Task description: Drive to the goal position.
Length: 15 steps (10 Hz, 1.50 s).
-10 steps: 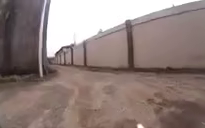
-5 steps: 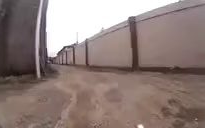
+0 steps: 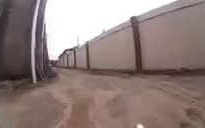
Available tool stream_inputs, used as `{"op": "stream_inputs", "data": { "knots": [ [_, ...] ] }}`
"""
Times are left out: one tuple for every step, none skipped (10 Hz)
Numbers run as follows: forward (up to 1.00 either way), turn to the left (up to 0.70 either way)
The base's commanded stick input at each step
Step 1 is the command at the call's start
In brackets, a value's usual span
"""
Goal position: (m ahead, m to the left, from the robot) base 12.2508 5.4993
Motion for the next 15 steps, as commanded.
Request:
{"op": "stream_inputs", "data": {
  "knots": [
    [0.70,0.15],
    [0.70,0.00],
    [0.70,0.00],
    [0.70,0.00],
    [0.70,0.00],
    [0.70,0.00],
    [0.70,0.00],
    [0.70,0.00],
    [0.70,0.00],
    [0.70,0.00],
    [0.70,0.00],
    [0.70,0.00],
    [0.70,0.00],
    [0.70,0.00],
    [0.70,0.00]
  ]
}}
